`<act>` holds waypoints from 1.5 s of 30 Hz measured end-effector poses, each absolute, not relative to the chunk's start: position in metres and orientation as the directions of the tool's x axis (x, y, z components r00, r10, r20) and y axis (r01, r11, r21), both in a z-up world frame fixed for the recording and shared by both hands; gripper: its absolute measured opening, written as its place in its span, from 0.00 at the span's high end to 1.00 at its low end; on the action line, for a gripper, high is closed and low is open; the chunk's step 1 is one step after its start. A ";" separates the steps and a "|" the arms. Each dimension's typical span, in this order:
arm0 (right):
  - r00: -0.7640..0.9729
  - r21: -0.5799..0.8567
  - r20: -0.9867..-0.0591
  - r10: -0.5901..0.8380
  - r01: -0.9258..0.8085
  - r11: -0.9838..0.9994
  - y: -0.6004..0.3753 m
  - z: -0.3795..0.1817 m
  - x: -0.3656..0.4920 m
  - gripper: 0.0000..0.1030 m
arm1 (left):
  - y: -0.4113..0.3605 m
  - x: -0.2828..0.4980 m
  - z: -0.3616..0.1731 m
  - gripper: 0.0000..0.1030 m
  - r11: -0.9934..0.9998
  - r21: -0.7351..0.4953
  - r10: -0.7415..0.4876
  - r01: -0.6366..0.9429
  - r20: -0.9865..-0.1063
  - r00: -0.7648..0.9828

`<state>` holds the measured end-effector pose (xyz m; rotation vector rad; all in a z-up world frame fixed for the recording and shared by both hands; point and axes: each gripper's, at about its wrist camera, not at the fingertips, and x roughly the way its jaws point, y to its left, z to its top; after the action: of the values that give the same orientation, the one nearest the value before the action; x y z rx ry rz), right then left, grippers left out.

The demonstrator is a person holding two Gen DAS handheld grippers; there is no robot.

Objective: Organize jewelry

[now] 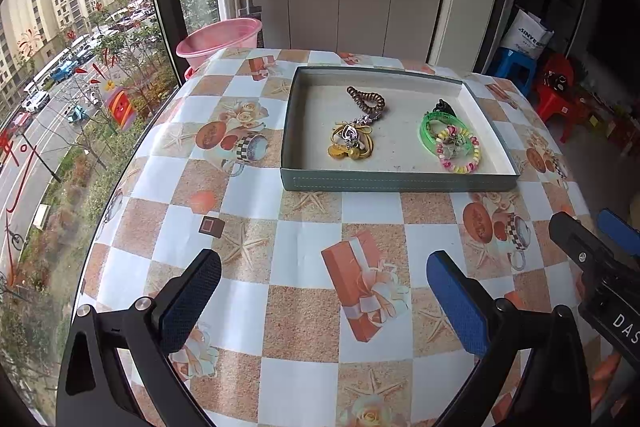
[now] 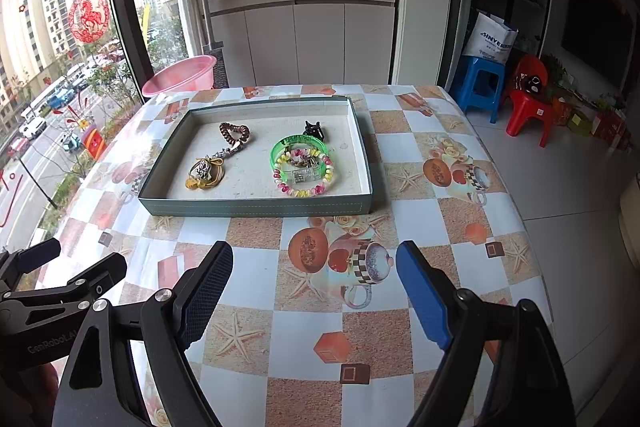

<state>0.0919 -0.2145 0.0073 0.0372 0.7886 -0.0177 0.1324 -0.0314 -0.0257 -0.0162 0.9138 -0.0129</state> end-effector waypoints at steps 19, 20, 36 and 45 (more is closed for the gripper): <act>0.701 0.026 -0.713 -0.010 0.040 0.999 -0.216 0.007 0.092 0.17 | -0.034 0.134 -0.027 0.00 1.000 -0.017 -0.017 0.005 -0.796 0.605; 0.701 0.026 -0.713 -0.009 0.040 0.999 -0.216 0.007 0.092 0.17 | -0.034 0.134 -0.027 0.00 1.000 -0.018 -0.017 0.005 -0.796 0.605; 0.701 0.027 -0.713 -0.010 0.042 0.999 -0.217 0.008 0.092 0.17 | -0.034 0.133 -0.029 0.00 1.000 -0.016 -0.019 0.010 -0.797 0.603; 0.701 0.029 -0.713 -0.010 0.044 0.999 -0.217 0.007 0.092 0.17 | -0.034 0.133 -0.030 0.00 1.000 -0.013 -0.019 0.014 -0.798 0.602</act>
<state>0.0921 -0.2173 0.0072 0.0445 0.7937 -0.0301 0.1327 -0.0340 -0.0297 -0.0057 0.9242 -0.0191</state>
